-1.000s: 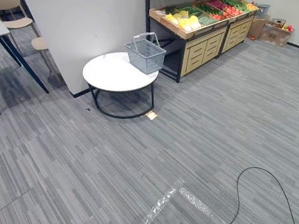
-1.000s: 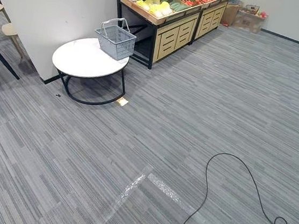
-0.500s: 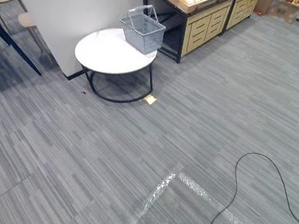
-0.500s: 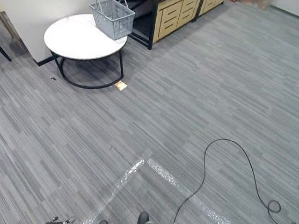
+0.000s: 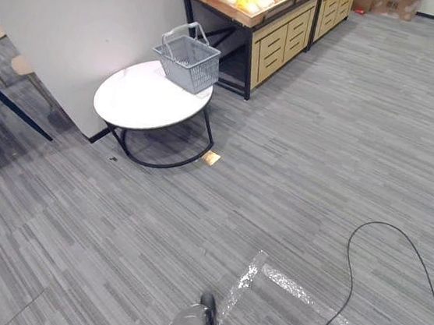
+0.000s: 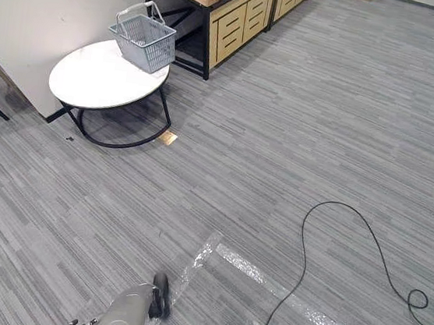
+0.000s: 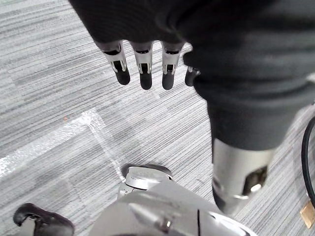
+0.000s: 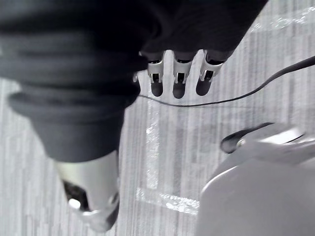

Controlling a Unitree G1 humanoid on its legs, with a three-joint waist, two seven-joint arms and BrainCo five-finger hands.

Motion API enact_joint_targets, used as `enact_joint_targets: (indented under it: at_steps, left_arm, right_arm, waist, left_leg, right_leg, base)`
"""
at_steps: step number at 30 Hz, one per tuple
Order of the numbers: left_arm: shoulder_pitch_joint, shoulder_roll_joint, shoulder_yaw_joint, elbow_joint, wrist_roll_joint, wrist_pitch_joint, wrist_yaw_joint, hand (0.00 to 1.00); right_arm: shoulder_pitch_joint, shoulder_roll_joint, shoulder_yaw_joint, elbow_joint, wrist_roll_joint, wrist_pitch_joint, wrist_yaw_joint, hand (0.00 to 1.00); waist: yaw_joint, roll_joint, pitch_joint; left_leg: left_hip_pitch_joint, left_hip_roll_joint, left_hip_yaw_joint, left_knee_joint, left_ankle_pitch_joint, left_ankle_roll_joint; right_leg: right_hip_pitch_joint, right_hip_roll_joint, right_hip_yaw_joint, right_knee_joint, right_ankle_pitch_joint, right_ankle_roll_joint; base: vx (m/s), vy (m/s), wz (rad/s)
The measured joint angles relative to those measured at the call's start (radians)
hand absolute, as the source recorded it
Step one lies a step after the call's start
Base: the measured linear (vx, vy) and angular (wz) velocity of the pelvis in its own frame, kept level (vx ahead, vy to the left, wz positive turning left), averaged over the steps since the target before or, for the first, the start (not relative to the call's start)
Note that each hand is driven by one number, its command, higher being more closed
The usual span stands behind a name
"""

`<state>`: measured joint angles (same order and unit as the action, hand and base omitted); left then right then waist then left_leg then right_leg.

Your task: Pick vegetable in the basket

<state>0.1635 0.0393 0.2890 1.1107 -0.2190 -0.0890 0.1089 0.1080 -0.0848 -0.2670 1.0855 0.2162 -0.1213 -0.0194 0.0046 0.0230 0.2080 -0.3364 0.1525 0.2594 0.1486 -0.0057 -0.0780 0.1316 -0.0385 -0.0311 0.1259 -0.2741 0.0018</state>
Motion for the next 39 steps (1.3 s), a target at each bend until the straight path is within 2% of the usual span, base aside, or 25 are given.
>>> enact_joint_targets:
  at_steps: [2, 3, 4, 5, 6, 8, 10, 11, 12, 15, 17, 19, 21, 22, 23, 24, 25, 29, 30, 31, 32, 34, 35, 36, 39]
  left_arm:
    - [0.012, -0.015, 0.021, 0.003, 0.0, -0.004, 0.001, 0.0]
    - [0.021, -0.017, 0.032, 0.005, 0.0, -0.004, 0.001, 0.0]
    - [0.034, -0.005, 0.035, 0.008, 0.0, -0.003, 0.0, 0.0]
    - [0.042, 0.015, 0.033, 0.013, 0.002, -0.01, 0.002, 0.0]
    - [0.037, 0.022, 0.029, 0.018, 0.006, -0.011, 0.003, 0.0]
    - [0.005, 0.038, 0.014, 0.033, 0.012, -0.01, 0.002, 0.0]
    - [-0.002, 0.052, -0.015, 0.038, 0.04, -0.007, 0.001, 0.0]
    - [-0.002, 0.06, -0.039, 0.038, 0.046, -0.003, 0.001, 0.0]
    - [-0.005, 0.075, -0.073, 0.037, 0.047, 0.006, -0.001, 0.0]
    - [-0.015, 0.083, -0.088, 0.037, 0.048, 0.012, -0.002, 0.0]
    - [-0.063, 0.078, -0.094, 0.038, 0.069, 0.013, -0.002, 0.0]
    - [-0.115, 0.058, -0.094, 0.029, 0.069, 0.011, 0.001, 0.0]
    - [-0.164, 0.014, -0.093, -0.004, 0.067, 0.009, 0.004, 0.0]
    - [-0.172, 0.004, -0.092, -0.011, 0.067, 0.009, 0.005, 0.0]
    - [-0.181, -0.012, -0.085, -0.018, 0.065, 0.009, 0.008, 0.0]
    - [-0.195, -0.046, -0.071, -0.016, 0.064, 0.009, 0.016, 0.0]
    - [-0.207, -0.071, -0.068, -0.013, 0.063, 0.009, 0.02, 0.0]
    - [-0.223, -0.092, -0.044, -0.014, 0.063, 0.003, 0.029, 0.0]
    - [-0.213, -0.095, -0.044, -0.014, 0.063, 0.003, 0.029, 0.0]
    - [-0.208, -0.096, -0.044, -0.013, 0.063, 0.003, 0.029, 0.0]
    - [-0.205, -0.097, -0.04, -0.005, 0.063, 0.004, 0.028, 0.0]
    - [-0.187, -0.097, -0.032, 0.007, 0.064, 0.01, 0.022, 0.0]
    - [-0.185, -0.088, -0.016, -0.006, 0.064, 0.011, 0.017, 0.0]
    - [-0.182, -0.077, 0.011, -0.005, 0.064, 0.012, 0.012, 0.0]
    - [-0.179, -0.064, 0.05, -0.009, 0.065, 0.005, 0.002, 0.0]
  right_arm:
    - [-0.01, -0.002, 0.003, -0.012, 0.0, -0.014, -0.002, 0.0]
    - [-0.016, 0.002, 0.0, -0.008, 0.0, -0.016, -0.003, 0.0]
    - [-0.02, 0.012, -0.005, 0.0, 0.0, -0.016, -0.002, 0.0]
    - [-0.032, 0.038, -0.01, 0.035, -0.001, -0.014, 0.002, 0.0]
    - [-0.033, 0.052, -0.01, 0.036, -0.001, -0.015, 0.006, 0.0]
    - [-0.041, 0.065, -0.044, 0.042, -0.007, -0.016, 0.021, 0.0]
    - [-0.041, 0.056, -0.051, 0.052, -0.019, -0.016, 0.024, 0.0]
    - [-0.041, 0.056, -0.05, 0.051, -0.02, -0.016, 0.025, 0.0]
    - [-0.046, 0.058, -0.049, 0.05, -0.02, -0.019, 0.026, 0.0]
    - [-0.046, 0.053, -0.058, 0.029, -0.02, -0.021, 0.027, 0.0]
    - [-0.043, 0.052, -0.11, 0.026, -0.02, -0.021, 0.026, 0.0]
    - [-0.026, 0.051, -0.126, 0.022, -0.013, -0.02, 0.023, 0.0]
    - [-0.011, 0.052, -0.127, 0.009, -0.002, -0.017, 0.019, 0.0]
    - [-0.009, 0.056, -0.127, 0.009, -0.002, -0.014, 0.016, 0.0]
    - [-0.005, 0.057, -0.125, 0.008, -0.002, -0.011, 0.014, 0.0]
    - [0.001, 0.055, -0.126, 0.007, -0.003, -0.009, 0.011, 0.0]
    - [0.004, 0.038, -0.137, 0.007, -0.004, -0.007, 0.012, 0.0]
    - [0.002, 0.044, -0.163, -0.001, -0.02, 0.002, 0.006, 0.0]
    - [0.005, 0.041, -0.167, 0.003, -0.022, 0.006, 0.007, 0.0]
    - [0.008, 0.041, -0.17, 0.005, -0.022, 0.008, 0.007, 0.0]
    - [0.014, 0.04, -0.17, 0.005, -0.036, 0.009, 0.008, 0.0]
    - [0.009, 0.032, -0.164, 0.014, -0.062, 0.014, 0.008, 0.0]
    - [-0.002, 0.03, -0.159, 0.018, -0.062, 0.015, 0.008, 0.0]
    - [-0.01, 0.026, -0.156, 0.024, -0.062, 0.016, 0.006, 0.0]
    - [-0.027, 0.022, -0.158, 0.027, -0.06, 0.015, 0.005, 0.0]
  waist:
    - [0.012, 0.012, -0.007]
    - [0.021, 0.01, -0.01]
    - [0.029, -0.007, -0.027]
    - [0.028, -0.049, -0.062]
    - [0.024, -0.054, -0.075]
    - [0.01, -0.062, -0.081]
    - [0.011, -0.069, -0.081]
    - [0.009, -0.071, -0.081]
    - [-0.005, -0.069, -0.08]
    - [-0.033, -0.071, -0.079]
    - [-0.034, -0.057, -0.069]
    - [-0.044, -0.053, -0.063]
    - [-0.08, -0.035, -0.057]
    - [-0.078, -0.047, -0.051]
    - [-0.08, -0.047, -0.048]
    - [-0.083, -0.036, -0.039]
    - [-0.081, 0.004, -0.036]
    - [-0.085, 0.018, -0.033]
    - [-0.084, 0.041, -0.044]
    - [-0.086, 0.035, -0.044]
    - [-0.085, 0.037, -0.045]
    - [-0.081, 0.021, -0.033]
    - [-0.078, 0.034, -0.027]
    - [-0.076, 0.018, -0.017]
    - [-0.054, 0.021, -0.014]
  left_leg:
    - [-0.017, 0.024, -0.006, -0.062, 0.02, -0.002]
    - [-0.02, 0.031, -0.011, -0.038, 0.073, 0.004]
    - [-0.022, 0.005, -0.003, 0.014, 0.115, 0.023]
    - [-0.039, -0.039, 0.008, 0.055, 0.083, 0.055]
    - [-0.047, -0.058, 0.009, 0.065, 0.061, 0.068]
    - [-0.004, -0.112, 0.013, 0.105, 0.005, 0.125]
    - [0.086, -0.141, 0.012, 0.096, -0.064, 0.132]
    - [0.157, -0.147, 0.013, 0.076, -0.102, 0.132]
    - [0.228, -0.155, 0.013, 0.055, -0.13, 0.132]
    - [0.393, -0.171, 0.002, -0.027, -0.146, 0.133]
    - [0.507, -0.163, -0.012, -0.081, -0.146, 0.133]
    - [0.578, -0.152, -0.037, -0.113, -0.15, 0.13]
    - [0.632, -0.116, -0.06, -0.15, -0.223, 0.072]
    - [0.654, -0.119, -0.062, -0.159, -0.23, 0.064]
    - [0.681, -0.105, -0.071, -0.161, -0.272, 0.043]
    - [0.708, -0.069, -0.083, -0.158, -0.314, 0.029]
    - [0.714, -0.047, -0.08, -0.156, -0.319, 0.032]
    - [0.734, 0.009, -0.141, -0.012, -0.214, 0.013]
    - [0.704, 0.037, -0.158, 0.094, -0.182, 0.005]
    - [0.67, 0.049, -0.18, 0.172, -0.157, -0.014]
    - [0.576, 0.064, -0.235, 0.356, -0.065, -0.101]
    - [0.426, 0.091, -0.238, 0.637, 0.045, -0.161]
    - [0.352, 0.12, -0.175, 0.793, 0.028, -0.141]
    - [0.3, 0.141, -0.099, 0.88, -0.017, -0.098]
    - [0.191, 0.15, 0.009, 0.889, -0.129, -0.034]
  right_leg:
    - [0.025, -0.002, 0.043, 0.0, -0.042, 0.019]
    - [0.044, -0.018, 0.062, -0.002, -0.066, 0.031]
    - [0.058, -0.062, 0.074, -0.002, -0.085, 0.018]
    - [0.042, -0.103, 0.096, 0.032, -0.074, 0.019]
    - [0.02, -0.115, 0.095, 0.071, -0.056, 0.024]
    - [-0.044, -0.151, 0.122, 0.287, 0.044, 0.056]
    - [-0.113, -0.166, 0.126, 0.528, 0.213, 0.15]
    - [-0.177, -0.169, 0.123, 0.701, 0.351, 0.22]
    - [-0.25, -0.181, 0.094, 0.873, 0.36, 0.229]
    - [-0.371, -0.214, -0.017, 1.067, 0.294, 0.138]
    - [-0.439, -0.221, -0.117, 1.017, 0.171, 0.075]
    - [-0.482, -0.234, -0.198, 0.82, 0.13, 0.043]
    - [-0.504, -0.232, -0.231, 0.534, 0.146, 0.057]
    - [-0.513, -0.24, -0.219, 0.448, 0.153, 0.065]
    - [-0.518, -0.238, -0.204, 0.277, 0.215, 0.068]
    - [-0.511, -0.207, -0.202, 0.267, 0.317, 0.064]
    - [-0.513, -0.177, -0.209, 0.292, 0.269, 0.066]
    - [-0.489, -0.141, -0.216, 0.476, 0.061, 0.034]
    - [-0.436, -0.122, -0.236, 0.463, 0.034, 0.023]
    - [-0.412, -0.119, -0.249, 0.452, 0.029, 0.019]
    - [-0.361, -0.118, -0.279, 0.418, 0.015, 0.014]
    - [-0.272, -0.113, -0.304, 0.339, 0.009, 0.01]
    - [-0.192, -0.103, -0.313, 0.278, 0.013, 0.014]
    - [-0.111, -0.101, -0.318, 0.217, 0.018, 0.023]
    - [0.017, -0.108, -0.324, 0.106, 0.033, 0.049]
  base:
    - [0.52, 0.363, -0.62]
    - [0.56, 0.402, -0.7]
    - [0.58, 0.367, -0.63]
    - [0.47, 0.233, -0.34]
    - [0.62, 0.27, -0.01]
    - [0.77, 0.321, 0.34]
    - [0.64, 0.27, 0.13]
    - [0.5, 0.185, -0.07]
    - [0.39, 0.137, -0.07]
    - [0.55, 0.083, 0.04]
    - [0.43, -0.017, 0.24]
    - [0.46, -0.134, 0.58]
    - [0.48, -0.233, 0.82]
    - [0.49, -0.308, 0.47]
    - [0.52, -0.355, 0.17]
    - [0.54, -0.346, 0.03]
    - [0.53, -0.29, -0.14]
    - [0.52, -0.33, -0.12]
    - [0.52, -0.303, 0.1]
    - [0.5, -0.247, 0.34]
    - [0.39, -0.189, 0.43]
    - [0.46, -0.136, 0.42]
    - [0.6, -0.108, 0.26]
    - [0.48, -0.063, 0.14]
    - [0.34, 0.04, 0.0]
